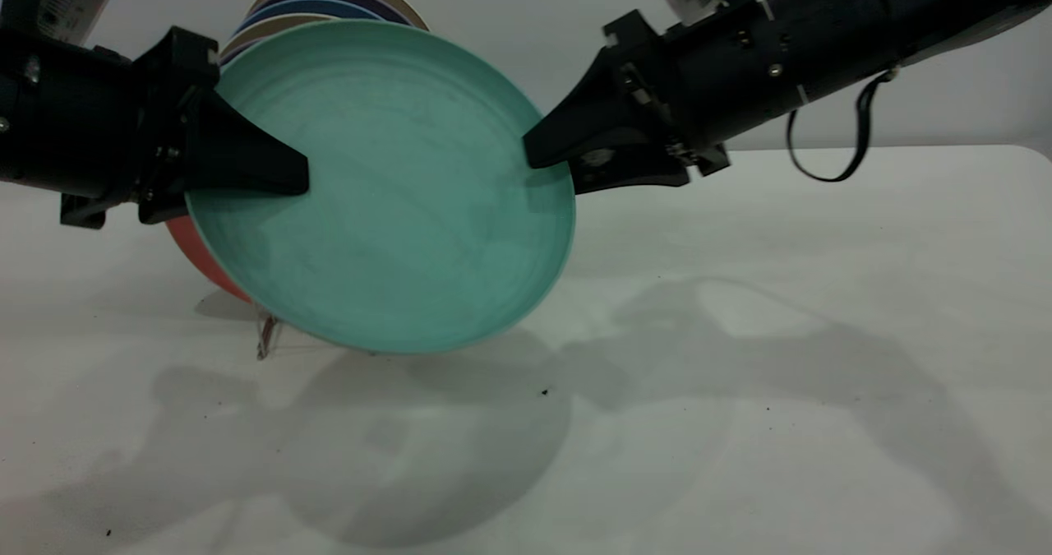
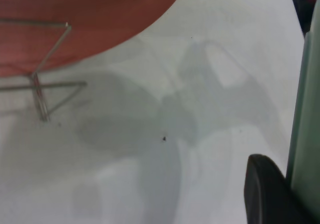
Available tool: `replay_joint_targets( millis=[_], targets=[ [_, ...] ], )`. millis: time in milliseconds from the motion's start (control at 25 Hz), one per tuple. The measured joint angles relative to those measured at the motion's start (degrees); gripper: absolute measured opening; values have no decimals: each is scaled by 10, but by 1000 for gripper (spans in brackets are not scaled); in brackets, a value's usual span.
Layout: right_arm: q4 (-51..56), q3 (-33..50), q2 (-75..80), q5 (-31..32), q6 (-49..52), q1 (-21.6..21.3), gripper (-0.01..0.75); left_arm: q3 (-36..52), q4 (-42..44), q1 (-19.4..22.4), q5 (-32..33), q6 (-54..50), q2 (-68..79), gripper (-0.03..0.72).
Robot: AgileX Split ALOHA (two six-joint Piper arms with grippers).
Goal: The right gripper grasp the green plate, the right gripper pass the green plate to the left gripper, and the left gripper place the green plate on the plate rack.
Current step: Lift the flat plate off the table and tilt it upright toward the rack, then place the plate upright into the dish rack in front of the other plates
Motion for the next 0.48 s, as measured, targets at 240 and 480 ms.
replay_joint_targets(
  millis=[240, 480],
  targets=[
    [-99, 0, -34, 0, 30, -52, 473, -37, 66, 0, -4, 42, 0, 118],
    [-271, 0, -80, 0, 114, -107, 473, -135, 240, 0, 25, 44, -4, 118]
  ],
)
